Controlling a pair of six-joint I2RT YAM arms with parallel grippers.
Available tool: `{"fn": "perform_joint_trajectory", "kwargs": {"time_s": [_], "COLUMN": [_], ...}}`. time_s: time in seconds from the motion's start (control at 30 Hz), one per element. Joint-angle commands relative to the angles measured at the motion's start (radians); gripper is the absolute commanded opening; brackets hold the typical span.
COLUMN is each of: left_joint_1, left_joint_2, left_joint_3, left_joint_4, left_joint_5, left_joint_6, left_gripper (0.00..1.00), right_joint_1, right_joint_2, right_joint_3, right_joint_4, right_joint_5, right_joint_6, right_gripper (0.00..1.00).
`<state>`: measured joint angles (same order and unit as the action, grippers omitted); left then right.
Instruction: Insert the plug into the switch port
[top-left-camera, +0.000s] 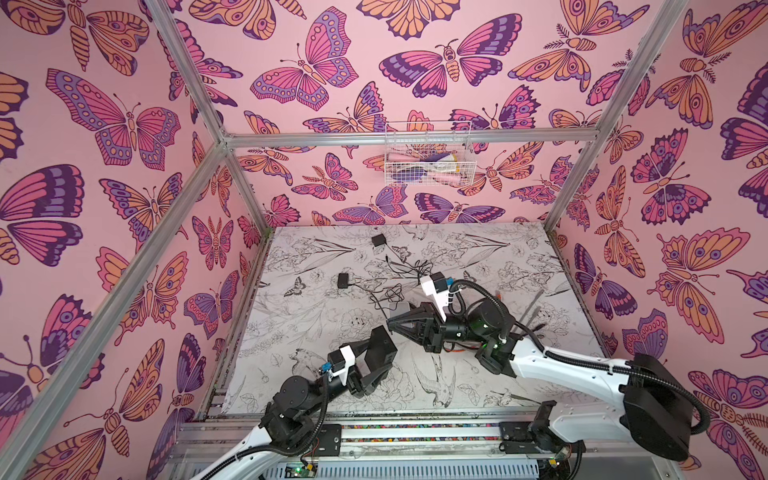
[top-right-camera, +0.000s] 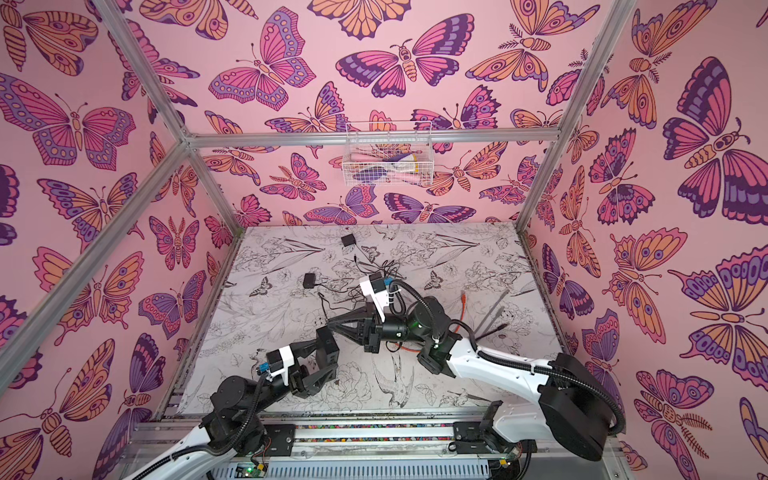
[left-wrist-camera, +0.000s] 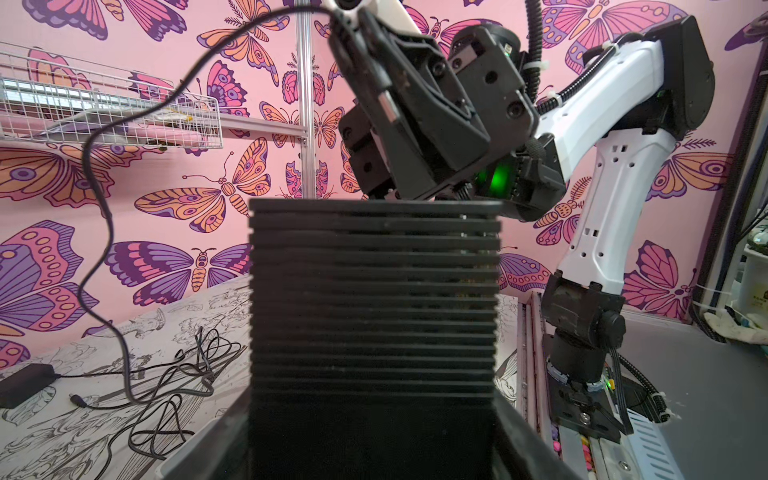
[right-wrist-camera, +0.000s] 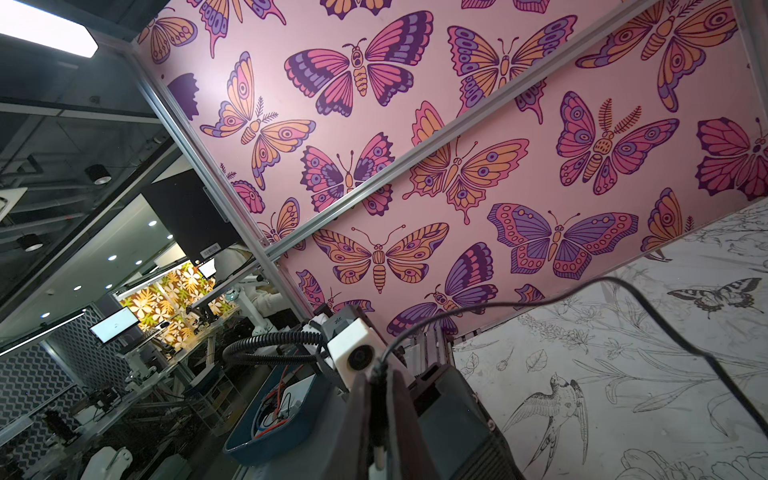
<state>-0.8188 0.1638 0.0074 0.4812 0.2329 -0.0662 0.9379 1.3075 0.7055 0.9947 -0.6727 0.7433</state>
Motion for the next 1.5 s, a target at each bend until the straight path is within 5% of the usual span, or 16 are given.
{"fn": "perform_joint_trajectory", "kwargs": {"time_s": [0.0, 0.27, 1.47], "left_joint_1": [-0.005, -0.005, -0.005], "left_joint_2": [-0.004, -0.001, -0.021], "left_joint_3": [-0.057, -0.058, -0.053], "left_joint_4": [0.077, 0.077, 0.094], "left_joint_5": [-0.017, -0.023, -0.049], "left_joint_6": [-0.035, -0.080, -0.140], "left_gripper": [0.00, 0.00, 0.00], "right_joint_1": [0.015, 0.045, 0.067], "right_joint_2": [0.028, 0.107, 0.150], "right_joint_3": [-0.017, -0.025, -0.033], "right_joint_4": [0.113, 0.243, 0.249], "right_joint_5": [0.017, 0.051, 0.084], "right_joint_6": [-0.015, -0.019, -0.070], "right_gripper": [0.00, 0.00, 0.00]}}
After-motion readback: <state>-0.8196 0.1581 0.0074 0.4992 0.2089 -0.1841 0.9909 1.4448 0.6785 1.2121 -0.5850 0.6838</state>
